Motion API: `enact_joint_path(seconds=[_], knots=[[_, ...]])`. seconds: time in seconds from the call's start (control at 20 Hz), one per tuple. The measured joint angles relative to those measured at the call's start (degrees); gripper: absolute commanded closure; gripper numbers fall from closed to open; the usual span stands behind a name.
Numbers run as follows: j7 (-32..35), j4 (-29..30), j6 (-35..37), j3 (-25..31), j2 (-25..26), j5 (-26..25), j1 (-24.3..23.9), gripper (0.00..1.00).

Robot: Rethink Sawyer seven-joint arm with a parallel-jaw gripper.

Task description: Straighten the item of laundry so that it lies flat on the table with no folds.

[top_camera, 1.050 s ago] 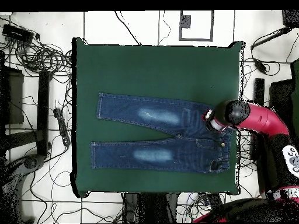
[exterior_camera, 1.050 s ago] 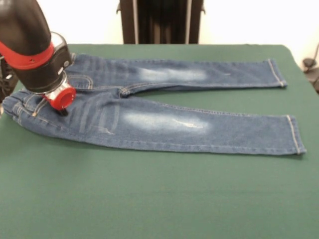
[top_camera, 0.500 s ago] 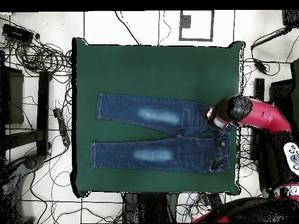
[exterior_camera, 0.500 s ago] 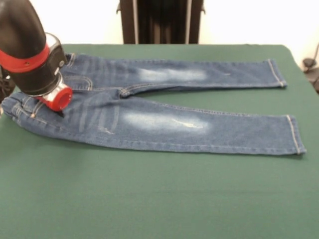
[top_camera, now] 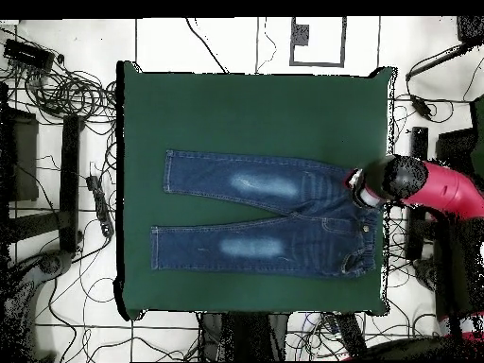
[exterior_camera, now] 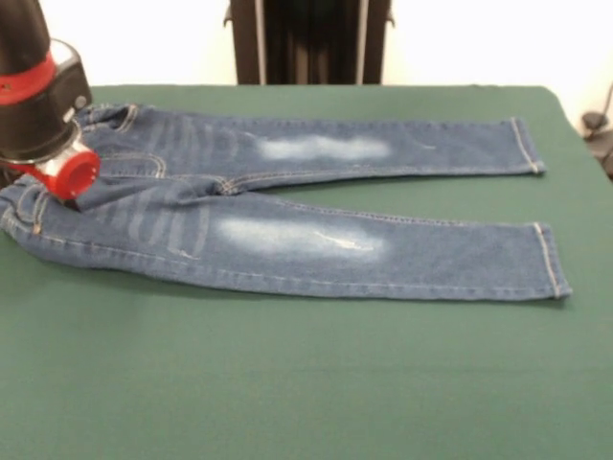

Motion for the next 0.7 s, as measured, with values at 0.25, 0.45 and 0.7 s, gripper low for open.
enact_joint_path(seconds=[0.25, 0.45, 0.7], knots=[[0.00, 0.01, -0.05, 0.00, -1.31, -0.02, -0.22, 1.00], [0.00, 0.09, -0.69, 0.00, -2.16, -0.07, -0.37, 1.00], [0.00, 0.34, -2.77, -0.01, -2.32, -0.18, -0.49, 1.00]])
